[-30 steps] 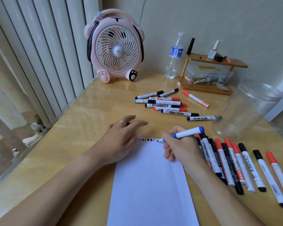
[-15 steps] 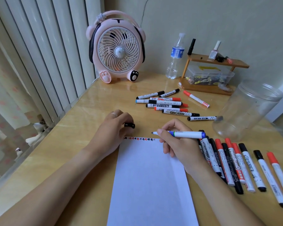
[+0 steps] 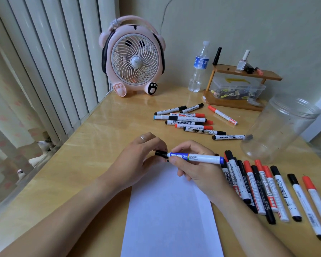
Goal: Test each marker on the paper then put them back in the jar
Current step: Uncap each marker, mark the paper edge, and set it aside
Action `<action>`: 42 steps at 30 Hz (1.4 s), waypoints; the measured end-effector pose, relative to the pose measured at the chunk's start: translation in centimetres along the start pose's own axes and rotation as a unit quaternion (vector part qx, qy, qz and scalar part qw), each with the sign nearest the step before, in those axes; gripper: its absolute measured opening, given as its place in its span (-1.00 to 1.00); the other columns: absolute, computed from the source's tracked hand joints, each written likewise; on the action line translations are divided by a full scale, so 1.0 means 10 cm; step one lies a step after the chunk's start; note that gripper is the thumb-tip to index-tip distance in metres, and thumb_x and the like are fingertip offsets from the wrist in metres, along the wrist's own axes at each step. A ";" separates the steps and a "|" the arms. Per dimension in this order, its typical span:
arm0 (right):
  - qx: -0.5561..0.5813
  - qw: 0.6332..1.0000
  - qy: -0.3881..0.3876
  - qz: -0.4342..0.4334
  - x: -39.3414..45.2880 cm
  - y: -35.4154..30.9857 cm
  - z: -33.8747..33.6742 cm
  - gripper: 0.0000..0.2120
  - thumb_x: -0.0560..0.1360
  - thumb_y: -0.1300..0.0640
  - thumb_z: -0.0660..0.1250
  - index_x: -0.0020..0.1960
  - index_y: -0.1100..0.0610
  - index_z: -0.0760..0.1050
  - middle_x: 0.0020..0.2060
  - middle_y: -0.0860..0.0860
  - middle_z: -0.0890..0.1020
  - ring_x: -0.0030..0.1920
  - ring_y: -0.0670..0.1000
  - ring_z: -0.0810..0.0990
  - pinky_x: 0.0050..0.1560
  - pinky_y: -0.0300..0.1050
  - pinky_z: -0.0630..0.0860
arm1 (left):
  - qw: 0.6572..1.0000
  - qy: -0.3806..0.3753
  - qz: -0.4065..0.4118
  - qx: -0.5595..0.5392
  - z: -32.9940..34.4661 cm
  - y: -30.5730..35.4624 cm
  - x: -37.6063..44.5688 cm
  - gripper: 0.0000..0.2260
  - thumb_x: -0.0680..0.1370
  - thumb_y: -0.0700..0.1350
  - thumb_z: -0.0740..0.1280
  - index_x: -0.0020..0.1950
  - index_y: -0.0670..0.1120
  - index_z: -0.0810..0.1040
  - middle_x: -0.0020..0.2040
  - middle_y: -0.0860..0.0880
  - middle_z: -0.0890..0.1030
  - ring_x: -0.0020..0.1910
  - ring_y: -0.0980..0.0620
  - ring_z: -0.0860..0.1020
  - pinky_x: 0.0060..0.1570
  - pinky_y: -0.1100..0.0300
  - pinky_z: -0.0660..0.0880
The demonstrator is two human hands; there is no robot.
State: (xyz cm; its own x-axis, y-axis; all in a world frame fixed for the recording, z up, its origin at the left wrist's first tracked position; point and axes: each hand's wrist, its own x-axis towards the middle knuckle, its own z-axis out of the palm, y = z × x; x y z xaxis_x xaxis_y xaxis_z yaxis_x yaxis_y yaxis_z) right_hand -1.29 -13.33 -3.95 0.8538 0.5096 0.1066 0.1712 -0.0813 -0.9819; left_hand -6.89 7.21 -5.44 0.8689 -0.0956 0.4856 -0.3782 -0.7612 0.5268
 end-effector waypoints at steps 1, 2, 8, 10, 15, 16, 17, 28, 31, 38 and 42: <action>-0.003 1.000 -0.005 -0.001 0.00 0.00 0.00 -0.88 0.51 0.25 0.52 -0.07 0.06 0.64 -0.23 0.02 0.69 -0.36 0.02 0.59 -0.40 -0.13 0.39 | 1.000 -0.003 0.006 0.000 0.00 0.00 0.00 -0.87 0.60 -0.15 0.44 0.09 0.04 0.57 0.00 0.17 0.52 0.01 0.18 0.49 -0.05 0.37 0.40; 0.004 1.000 -0.010 -0.002 0.00 0.00 0.00 -0.89 0.51 0.26 0.52 -0.04 0.09 0.65 -0.23 0.03 0.70 -0.36 0.01 0.60 -0.38 -0.13 0.40 | 1.000 -0.004 0.010 -0.002 0.01 0.00 0.00 -0.88 0.61 -0.14 0.43 0.09 0.04 0.55 -0.01 0.18 0.53 0.01 0.17 0.49 -0.05 0.31 0.43; 0.158 0.984 -0.052 0.062 -0.01 -0.03 -0.07 -0.50 0.57 -0.14 0.13 0.15 0.15 0.72 -0.08 0.23 0.71 -0.25 0.19 0.66 -0.34 -0.13 0.42 | 1.000 0.009 0.023 -0.016 -0.01 0.01 -0.01 -0.97 0.67 -0.10 0.34 0.09 0.00 0.52 -0.04 0.16 0.54 -0.04 0.08 0.52 -0.10 0.10 0.48; 0.141 0.987 -0.031 0.070 0.00 -0.02 -0.09 -0.56 0.51 -0.06 0.18 0.13 0.11 0.74 -0.24 0.16 0.57 -0.38 0.08 0.53 -0.38 -0.18 0.35 | 1.000 0.006 0.028 -0.011 -0.01 -0.01 -0.02 -0.97 0.68 -0.10 0.30 0.10 0.00 0.50 -0.03 0.15 0.52 -0.06 0.09 0.49 -0.11 0.13 0.46; 0.125 0.988 -0.038 0.085 0.01 -0.12 -0.26 -0.87 0.59 0.19 0.39 0.10 0.15 0.68 -0.16 0.20 0.71 -0.40 0.05 0.56 -0.45 -0.24 0.37 | 1.000 -0.006 0.010 -0.006 0.02 -0.05 -0.01 -0.78 0.73 0.01 0.12 0.19 -0.01 0.53 -0.03 0.10 0.46 -0.06 0.08 0.46 -0.05 0.22 0.42; 0.103 0.990 -0.043 0.089 0.02 -0.13 -0.30 -0.87 0.59 0.20 0.39 0.09 0.17 0.68 -0.10 0.22 0.74 -0.36 0.08 0.61 -0.43 -0.24 0.42 | 1.000 -0.010 0.007 -0.005 0.01 -0.07 -0.01 -0.80 0.73 -0.03 0.13 0.19 -0.01 0.53 -0.03 0.09 0.46 -0.07 0.08 0.46 -0.05 0.23 0.41; 0.068 0.993 -0.049 0.086 0.01 -0.14 -0.33 -0.88 0.60 0.21 0.39 0.10 0.17 0.67 -0.08 0.20 0.75 -0.33 0.10 0.64 -0.42 -0.21 0.46 | 1.000 -0.017 0.008 -0.002 0.01 -0.09 -0.02 -0.82 0.73 -0.06 0.15 0.18 -0.02 0.53 -0.03 0.08 0.45 -0.08 0.07 0.45 -0.06 0.24 0.40; -0.189 0.980 -0.015 -0.065 -0.04 -0.04 -0.20 -0.90 0.48 0.08 0.57 -0.08 -0.06 0.66 -0.31 -0.08 0.64 -0.33 -0.09 0.51 -0.33 -0.24 0.39 | 0.997 -0.054 -0.012 -0.045 0.03 -0.05 -0.06 -0.66 0.71 0.13 0.00 0.00 -0.04 0.45 -0.14 0.12 0.46 -0.14 0.10 0.45 -0.11 0.16 0.39; -0.185 0.981 -0.013 -0.063 -0.05 -0.03 -0.21 -0.92 0.48 0.05 0.57 -0.10 -0.06 0.67 -0.31 -0.06 0.64 -0.33 -0.01 0.51 -0.32 -0.18 0.38 | 0.997 -0.053 -0.021 -0.049 0.05 -0.03 -0.08 -0.67 0.71 0.11 0.00 -0.01 -0.05 0.43 -0.15 0.12 0.45 -0.15 0.12 0.42 -0.15 0.23 0.35; -0.144 0.989 -0.024 -0.032 -0.06 -0.06 -0.20 -0.92 0.51 0.07 0.54 -0.13 0.00 0.67 -0.41 -0.06 0.57 -0.46 -0.03 0.42 -0.42 -0.16 0.38 | 0.998 -0.050 -0.015 -0.039 0.06 0.00 -0.08 -0.70 0.71 0.08 -0.01 -0.03 -0.05 0.40 -0.17 0.20 0.40 -0.16 0.19 0.40 -0.17 0.34 0.29; -0.114 0.993 -0.038 -0.010 -0.06 -0.08 -0.21 -0.88 0.53 0.06 0.52 -0.13 0.09 0.66 -0.43 0.03 0.55 -0.51 0.02 0.38 -0.44 -0.18 0.35 | 0.999 -0.040 0.004 -0.019 0.07 0.00 -0.09 -0.68 0.71 0.08 -0.02 -0.01 -0.08 0.41 -0.15 0.21 0.39 -0.15 0.20 0.39 -0.17 0.34 0.30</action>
State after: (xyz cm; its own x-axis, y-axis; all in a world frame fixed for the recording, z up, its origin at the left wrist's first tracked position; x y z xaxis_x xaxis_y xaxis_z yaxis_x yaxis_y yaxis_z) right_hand -0.93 -15.33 -2.91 0.8111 0.5752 0.1059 0.3023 -0.2572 -0.9178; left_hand -7.46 6.83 -6.31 0.8883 -0.1536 0.4328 -0.3950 -0.7361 0.5496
